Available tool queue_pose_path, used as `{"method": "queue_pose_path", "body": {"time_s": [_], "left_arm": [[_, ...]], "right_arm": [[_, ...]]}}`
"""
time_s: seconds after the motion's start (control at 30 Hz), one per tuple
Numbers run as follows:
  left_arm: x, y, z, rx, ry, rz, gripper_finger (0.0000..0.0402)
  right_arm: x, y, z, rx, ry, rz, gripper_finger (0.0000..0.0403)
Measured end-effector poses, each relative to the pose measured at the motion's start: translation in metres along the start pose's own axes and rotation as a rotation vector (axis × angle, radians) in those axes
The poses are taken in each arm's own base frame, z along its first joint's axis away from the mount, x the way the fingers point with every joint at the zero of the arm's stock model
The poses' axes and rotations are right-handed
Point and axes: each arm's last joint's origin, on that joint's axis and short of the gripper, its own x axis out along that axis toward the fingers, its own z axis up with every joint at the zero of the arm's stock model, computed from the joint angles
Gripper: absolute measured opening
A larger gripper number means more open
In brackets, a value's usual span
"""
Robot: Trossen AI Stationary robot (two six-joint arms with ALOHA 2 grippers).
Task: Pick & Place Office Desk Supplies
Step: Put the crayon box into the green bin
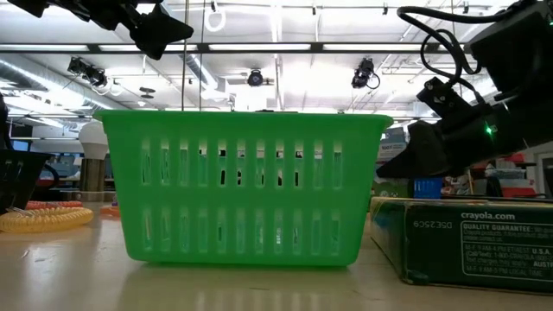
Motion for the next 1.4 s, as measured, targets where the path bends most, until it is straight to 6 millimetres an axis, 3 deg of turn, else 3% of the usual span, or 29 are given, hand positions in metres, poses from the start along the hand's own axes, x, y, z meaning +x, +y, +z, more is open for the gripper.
{"method": "queue_pose_path", "body": {"time_s": [0.5, 0.93, 1.27, 1.4], "left_arm": [[0.0, 0.003, 0.002, 0.015, -0.023, 0.11, 0.0283], [-0.001, 0.006, 0.006, 0.073, -0.067, 0.205, 0.0283], [-0.016, 0.009, 0.016, 0.093, -0.131, 0.243, 0.0283], [-0.027, 0.011, 0.016, 0.091, -0.129, 0.243, 0.0283]], "right_arm": [[-0.001, 0.007, 0.014, -0.041, -0.081, 0.051, 0.0098], [-0.008, 0.021, 0.043, -0.007, -0.255, 0.347, 0.0098], [-0.006, 0.053, 0.075, -0.048, -0.346, 0.514, 0.0098], [-0.004, 0.061, 0.079, -0.08, -0.325, 0.527, 0.0098]]}}
